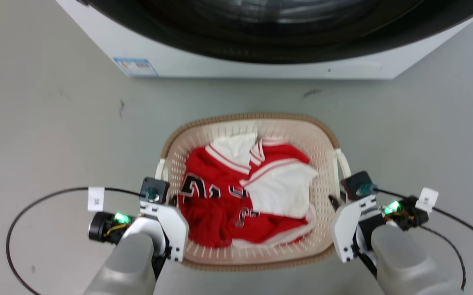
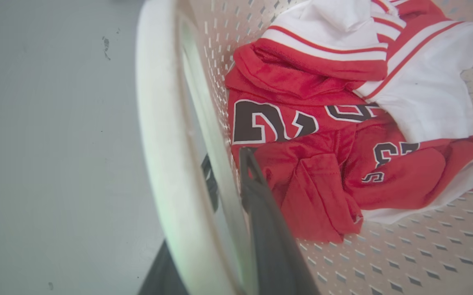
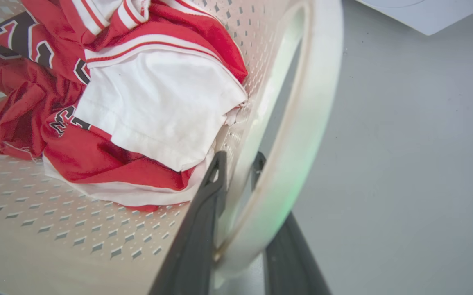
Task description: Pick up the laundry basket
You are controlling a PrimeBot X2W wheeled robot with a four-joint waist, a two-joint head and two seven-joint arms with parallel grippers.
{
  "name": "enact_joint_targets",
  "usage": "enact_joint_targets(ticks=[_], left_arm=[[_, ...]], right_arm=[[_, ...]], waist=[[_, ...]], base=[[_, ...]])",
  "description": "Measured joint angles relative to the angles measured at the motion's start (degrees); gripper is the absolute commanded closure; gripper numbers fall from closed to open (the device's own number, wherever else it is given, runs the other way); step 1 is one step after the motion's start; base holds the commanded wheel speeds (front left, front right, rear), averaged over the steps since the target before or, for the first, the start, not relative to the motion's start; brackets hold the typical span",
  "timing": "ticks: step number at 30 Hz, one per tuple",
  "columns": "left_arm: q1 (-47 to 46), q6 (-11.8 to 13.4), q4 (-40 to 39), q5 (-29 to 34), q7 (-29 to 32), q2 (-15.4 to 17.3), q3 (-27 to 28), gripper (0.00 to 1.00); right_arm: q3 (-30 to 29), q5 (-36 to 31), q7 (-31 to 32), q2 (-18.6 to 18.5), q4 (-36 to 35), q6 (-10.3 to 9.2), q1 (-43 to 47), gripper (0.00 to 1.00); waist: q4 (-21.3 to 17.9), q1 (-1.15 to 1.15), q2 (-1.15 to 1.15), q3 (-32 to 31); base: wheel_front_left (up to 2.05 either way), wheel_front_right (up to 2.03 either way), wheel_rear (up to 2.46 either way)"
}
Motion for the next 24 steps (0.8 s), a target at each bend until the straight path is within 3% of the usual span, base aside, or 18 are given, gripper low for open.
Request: enact_joint_targets(ticks=[13,24], left_arm=[[7.5,-0.5,0.4,-2.8,6.0,-0.2,-2.7,1.00],[14.8,-0.6,-1.0,-11.3,12.2,-0.3,-11.8,1.00]], right_arm=[[10.1,9.9,7.2,-0.1,0.2,-0.09,6.8,1.00],[20.2,20.9,15.1,-2.0,-2.8,-0.10,13.8,1.00]], waist=[[-0.2,-0.01,0.00,-13.2],[-0.5,-0.01,0.00,-24.4]], base=[[0.00,0.00,0.00],[0.00,0.00,0.00]])
